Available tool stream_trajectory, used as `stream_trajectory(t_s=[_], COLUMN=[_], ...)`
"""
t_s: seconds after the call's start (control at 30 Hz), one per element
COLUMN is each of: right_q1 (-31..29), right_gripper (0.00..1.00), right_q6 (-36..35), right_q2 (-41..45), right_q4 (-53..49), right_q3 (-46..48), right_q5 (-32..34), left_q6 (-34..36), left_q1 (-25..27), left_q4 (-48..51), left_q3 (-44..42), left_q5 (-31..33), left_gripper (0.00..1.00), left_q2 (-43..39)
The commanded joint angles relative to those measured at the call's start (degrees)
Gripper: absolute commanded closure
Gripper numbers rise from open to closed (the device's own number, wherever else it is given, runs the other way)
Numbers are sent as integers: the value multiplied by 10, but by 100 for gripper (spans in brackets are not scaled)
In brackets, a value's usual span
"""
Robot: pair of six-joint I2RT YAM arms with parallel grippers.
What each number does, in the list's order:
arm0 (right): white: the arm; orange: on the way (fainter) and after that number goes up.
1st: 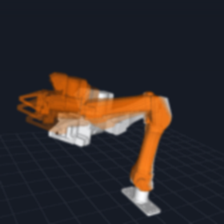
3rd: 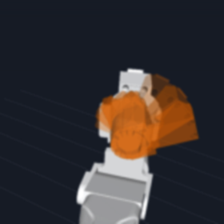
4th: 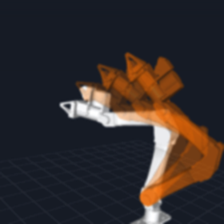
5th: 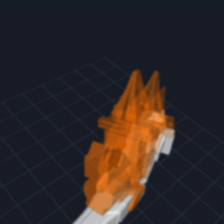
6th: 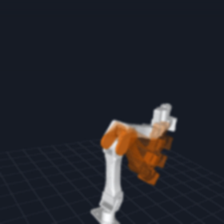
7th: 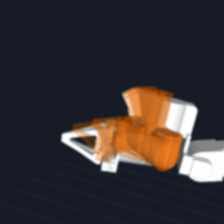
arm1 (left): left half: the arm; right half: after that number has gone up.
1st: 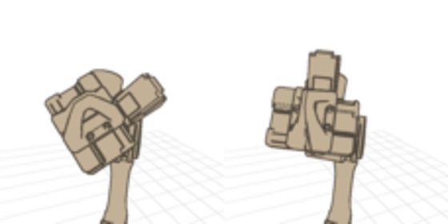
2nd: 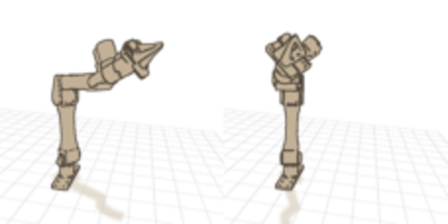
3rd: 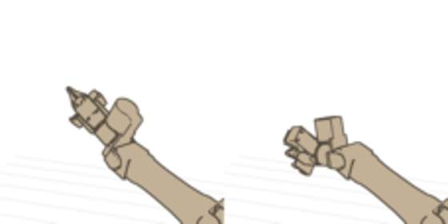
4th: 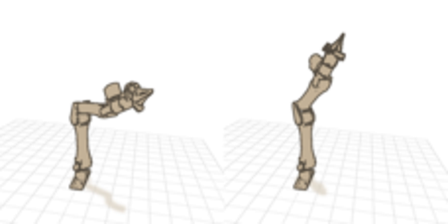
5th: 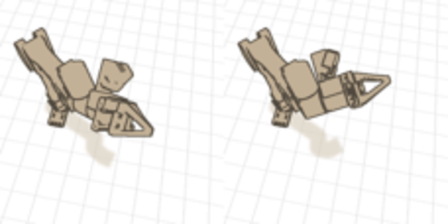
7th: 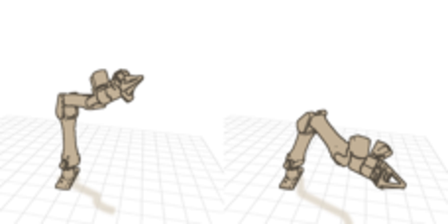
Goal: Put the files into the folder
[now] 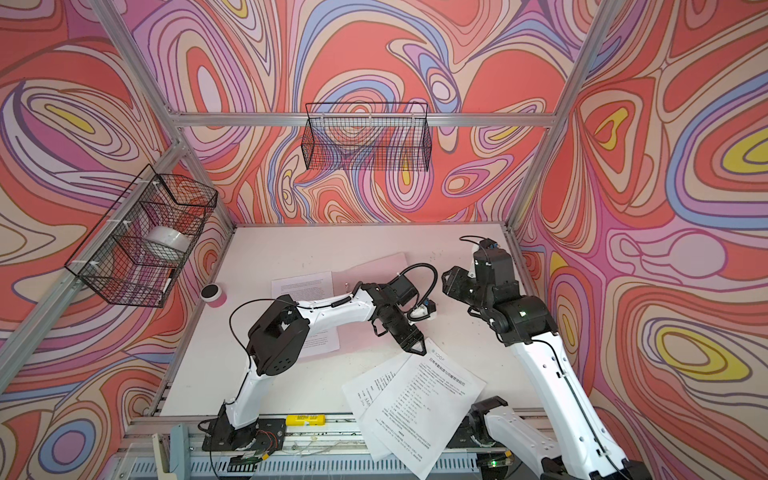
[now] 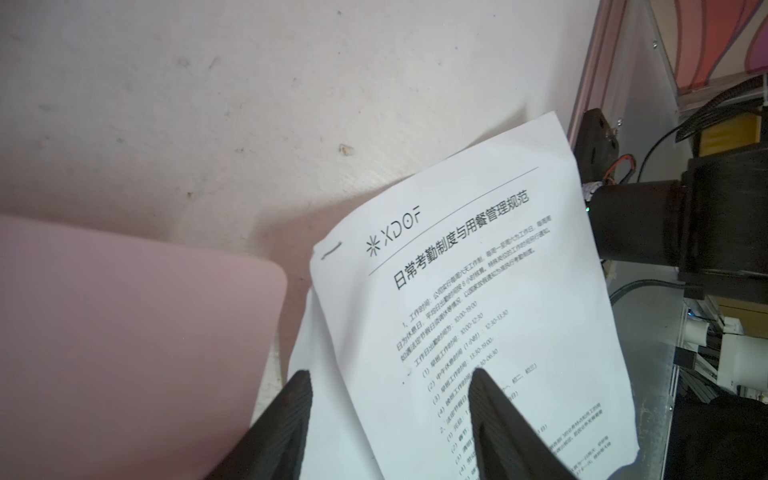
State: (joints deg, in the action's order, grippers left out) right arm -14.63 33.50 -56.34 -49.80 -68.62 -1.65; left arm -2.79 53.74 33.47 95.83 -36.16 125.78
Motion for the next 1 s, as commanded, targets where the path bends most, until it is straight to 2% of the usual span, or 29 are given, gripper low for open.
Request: stream_trajectory(t_s=[0.0, 0.27, 0.4, 0.6, 0.8, 0.97], right_q1=[2, 2, 2, 2, 2, 2], right_gripper=[48, 49, 49, 49, 49, 50], right_q6=[-6, -12, -12, -12, -13, -12], right_q2=[8, 6, 5, 2, -5, -7], right_q4=[9, 13, 19, 27, 35, 41], right_q3=[9, 16, 20, 26, 31, 36], right_q5=[-3, -4, -7, -16, -18, -22], left_q6=[6, -2, 9, 25, 40, 38], left_q1=[-3, -6, -8, -8, -5, 0], left_q4=[-2, -2, 19, 31, 37, 35], left_q3=[23, 86, 118, 102, 72, 65], left_q5=[24, 55, 26, -29, -69, -77], left_gripper=[38, 38, 41, 50, 53, 53], left_q2=[26, 76, 100, 92, 81, 82])
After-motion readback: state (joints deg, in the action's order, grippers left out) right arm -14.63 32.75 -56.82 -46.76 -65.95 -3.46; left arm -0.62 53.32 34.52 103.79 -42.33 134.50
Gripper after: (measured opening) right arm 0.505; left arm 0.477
